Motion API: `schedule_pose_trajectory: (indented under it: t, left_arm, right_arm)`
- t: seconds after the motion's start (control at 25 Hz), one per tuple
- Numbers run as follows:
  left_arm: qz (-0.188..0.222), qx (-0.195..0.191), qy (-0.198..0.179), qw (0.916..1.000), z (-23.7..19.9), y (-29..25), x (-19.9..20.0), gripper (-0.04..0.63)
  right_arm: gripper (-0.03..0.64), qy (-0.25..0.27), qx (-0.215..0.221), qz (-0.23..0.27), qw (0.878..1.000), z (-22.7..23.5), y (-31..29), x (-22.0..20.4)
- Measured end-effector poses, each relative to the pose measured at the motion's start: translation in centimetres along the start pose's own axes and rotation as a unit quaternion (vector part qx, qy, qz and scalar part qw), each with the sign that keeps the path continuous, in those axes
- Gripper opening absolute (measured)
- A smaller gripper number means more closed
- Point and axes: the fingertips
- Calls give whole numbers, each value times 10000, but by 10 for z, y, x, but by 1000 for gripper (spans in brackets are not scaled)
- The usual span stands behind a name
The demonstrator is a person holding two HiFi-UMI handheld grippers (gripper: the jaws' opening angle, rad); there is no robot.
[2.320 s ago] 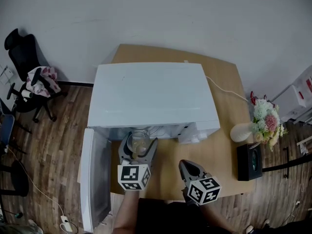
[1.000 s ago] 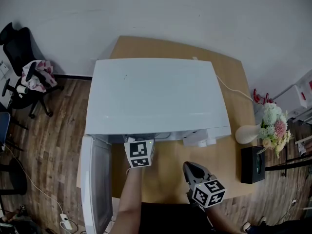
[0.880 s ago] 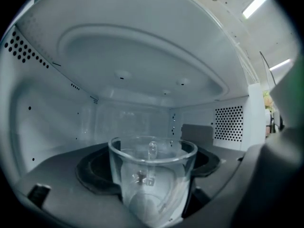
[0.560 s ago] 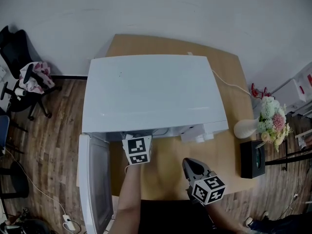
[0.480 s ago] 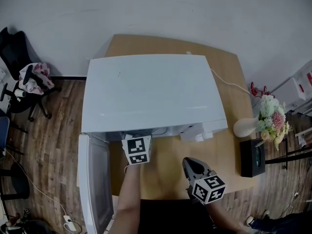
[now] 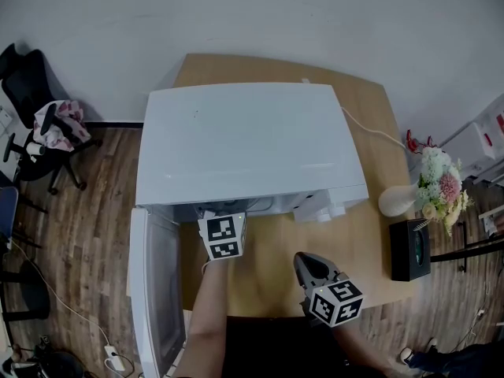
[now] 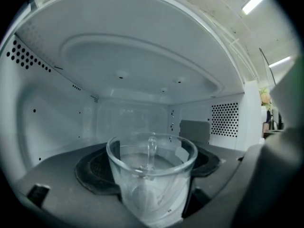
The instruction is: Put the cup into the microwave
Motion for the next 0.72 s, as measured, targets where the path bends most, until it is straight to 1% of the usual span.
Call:
schedule_pose_trajectory:
  t: [0.2,0.44,0.72]
  left_arm:
    - [27,-71,15,10000,2,-1,1,407]
    - [110,-52,-88,9999,3,0,6,408]
    - [225,23,-44,9997,4,8,18,423]
  right_arm:
    - [-5,9,20,35,10000,-1,3,0]
    - [-5,8,9,85,10000,-2,7,-1]
    - [-5,23,34,183,9998,-6,12,1]
Point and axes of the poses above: the fingertips, and each gripper's own axes: y backward along the fingers, z to its right, x out of its top, and after that the axes turned 10 degrees about z, right-handed
